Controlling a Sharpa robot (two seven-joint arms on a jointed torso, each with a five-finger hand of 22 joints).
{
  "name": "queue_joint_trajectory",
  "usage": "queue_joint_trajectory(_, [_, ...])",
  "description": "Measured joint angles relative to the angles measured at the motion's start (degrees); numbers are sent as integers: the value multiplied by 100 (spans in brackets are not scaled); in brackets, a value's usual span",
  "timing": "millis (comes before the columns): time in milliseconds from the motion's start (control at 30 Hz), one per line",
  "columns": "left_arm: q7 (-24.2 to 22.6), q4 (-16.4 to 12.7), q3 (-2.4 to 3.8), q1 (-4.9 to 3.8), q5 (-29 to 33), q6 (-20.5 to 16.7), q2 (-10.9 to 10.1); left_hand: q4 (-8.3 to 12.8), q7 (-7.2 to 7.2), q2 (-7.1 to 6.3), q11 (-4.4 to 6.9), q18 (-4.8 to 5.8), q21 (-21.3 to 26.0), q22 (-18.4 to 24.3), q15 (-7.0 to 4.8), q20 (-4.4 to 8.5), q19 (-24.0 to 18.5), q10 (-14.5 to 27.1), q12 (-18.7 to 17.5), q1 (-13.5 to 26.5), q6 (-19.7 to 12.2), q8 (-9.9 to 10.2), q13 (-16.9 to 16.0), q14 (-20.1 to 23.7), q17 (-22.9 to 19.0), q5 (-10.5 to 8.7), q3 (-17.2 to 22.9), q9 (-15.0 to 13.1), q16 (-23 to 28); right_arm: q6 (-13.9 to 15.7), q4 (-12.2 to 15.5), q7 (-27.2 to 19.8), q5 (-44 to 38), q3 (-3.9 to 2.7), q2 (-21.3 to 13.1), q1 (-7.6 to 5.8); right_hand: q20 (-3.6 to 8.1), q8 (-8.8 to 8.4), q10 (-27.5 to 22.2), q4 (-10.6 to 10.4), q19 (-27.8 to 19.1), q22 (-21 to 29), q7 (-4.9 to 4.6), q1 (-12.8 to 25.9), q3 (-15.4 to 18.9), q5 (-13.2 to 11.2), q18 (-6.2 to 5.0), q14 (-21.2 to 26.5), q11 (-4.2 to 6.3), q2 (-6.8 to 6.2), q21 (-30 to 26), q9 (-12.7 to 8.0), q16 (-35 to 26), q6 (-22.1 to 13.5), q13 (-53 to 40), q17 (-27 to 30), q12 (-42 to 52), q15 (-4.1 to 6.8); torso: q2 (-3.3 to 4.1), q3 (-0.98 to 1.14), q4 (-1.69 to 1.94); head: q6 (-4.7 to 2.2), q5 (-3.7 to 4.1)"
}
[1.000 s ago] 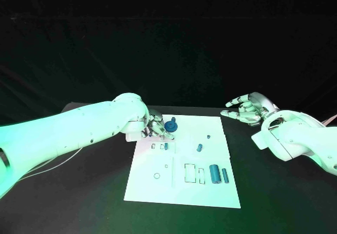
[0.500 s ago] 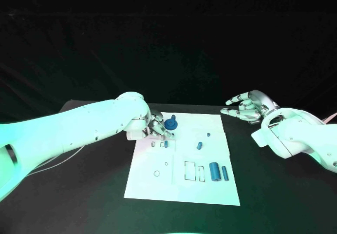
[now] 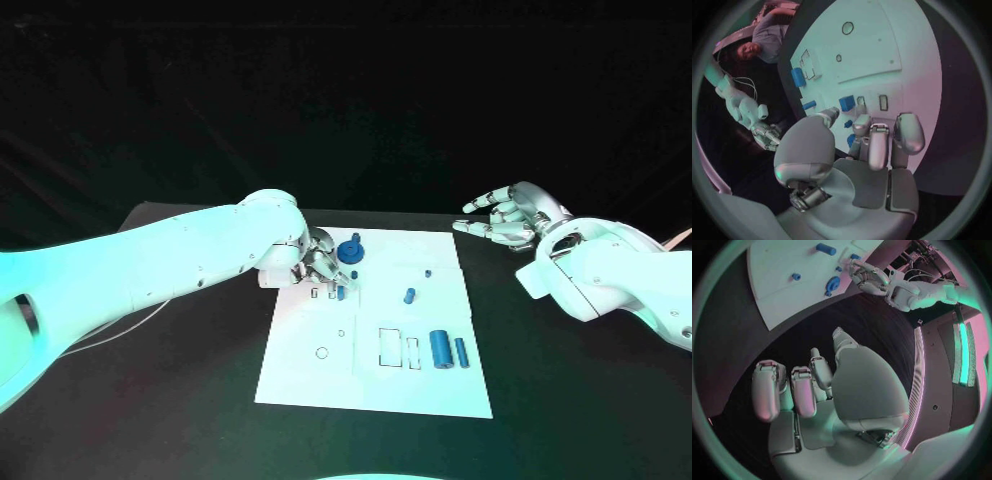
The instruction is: Assemble the parts on the task board
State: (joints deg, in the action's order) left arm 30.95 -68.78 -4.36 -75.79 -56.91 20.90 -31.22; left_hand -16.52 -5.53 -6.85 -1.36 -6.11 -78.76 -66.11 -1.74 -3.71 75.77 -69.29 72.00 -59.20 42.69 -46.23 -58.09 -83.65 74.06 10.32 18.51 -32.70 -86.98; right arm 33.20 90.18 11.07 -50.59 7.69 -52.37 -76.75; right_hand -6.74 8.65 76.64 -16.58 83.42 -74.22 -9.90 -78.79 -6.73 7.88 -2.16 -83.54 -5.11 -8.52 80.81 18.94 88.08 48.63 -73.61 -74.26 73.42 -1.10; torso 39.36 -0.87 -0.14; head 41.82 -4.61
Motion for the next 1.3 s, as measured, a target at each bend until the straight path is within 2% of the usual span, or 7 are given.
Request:
queue_joint_trajectory(400, [-1, -22, -13, 0, 59, 27, 2, 0, 0, 1, 0, 0, 0, -10, 0, 0, 0, 0, 0, -2, 3, 0, -1, 0, 0, 0, 0, -43, 0, -11, -24, 8, -1, 0, 26, 0, 0, 0, 1, 0, 0, 0, 0, 0, 0, 0, 0, 0, -1, 0, 0, 0, 0, 0, 0, 0, 0, 0, -3, 5, -2, 9, -10])
queue_joint_trajectory(700, [-7, -18, -14, 1, 103, 12, -3, 0, 23, 186, 1, 0, -1, -68, 0, 0, 0, -2, 0, -191, 27, -1, -3, 0, 0, 0, 0, -158, 0, -38, -44, 27, -2, 1, 43, 1, 0, 0, 0, 0, 0, 0, 0, 0, 0, 0, 0, 0, -1, 0, 0, 0, 0, 0, 0, 0, 0, 0, -3, 8, -1, 7, -14])
queue_joint_trajectory(800, [-7, -15, -14, 1, 102, 9, -3, 0, 35, 184, 1, 1, -66, -69, 0, 0, 0, -2, 1, -258, 38, 0, -4, 0, 0, 0, 0, -167, 0, -51, -55, 38, -2, 1, 51, 1, 0, 0, 1, 0, 0, 0, 0, 0, 0, 0, 0, 0, 0, 0, 0, 0, 0, 1, 0, 0, 0, 0, -2, 8, 0, 15, -14])
queue_joint_trajectory(933, [-7, -13, -14, 1, 98, 13, -3, 0, 44, 266, 2, 0, -66, -81, -1, 0, 0, -2, 3, -384, 46, -1, -6, 0, 0, 1, 0, -279, 0, -67, -63, 53, -2, 1, 63, 2, 0, 0, 0, 0, 0, 0, 0, 0, 0, 0, 0, 0, 0, 0, 0, 0, 0, 1, 0, 0, 0, 0, -2, 8, 1, 21, -20])
queue_joint_trajectory(1033, [-8, -12, -14, 1, 97, 27, -2, 0, 66, 284, 3, 1, -67, -114, -2, 0, 0, -3, 4, -533, 68, -2, -8, 0, 0, 1, 1, -372, 0, -77, -72, 67, -5, 1, 66, 3, 0, 0, 1, 0, 0, 0, 0, 0, 0, 0, 0, 0, 0, 0, 0, 0, 0, 1, 0, 0, 0, 0, -1, 8, 1, 20, -20])
queue_joint_trajectory(1300, [-9, -6, -13, -1, 118, 37, -2, 0, 94, 308, 4, 1, -67, -129, -4, 1, 0, -4, 4, -586, 96, -5, -11, 0, 0, 1, 1, -478, -1, -99, -95, 105, -13, 1, 84, 3, 0, 1, 0, 0, 0, 0, 0, 0, 0, 0, 0, 0, 0, 0, 0, 0, 0, 0, 0, 0, 0, 0, -1, 8, -2, 14, -21])
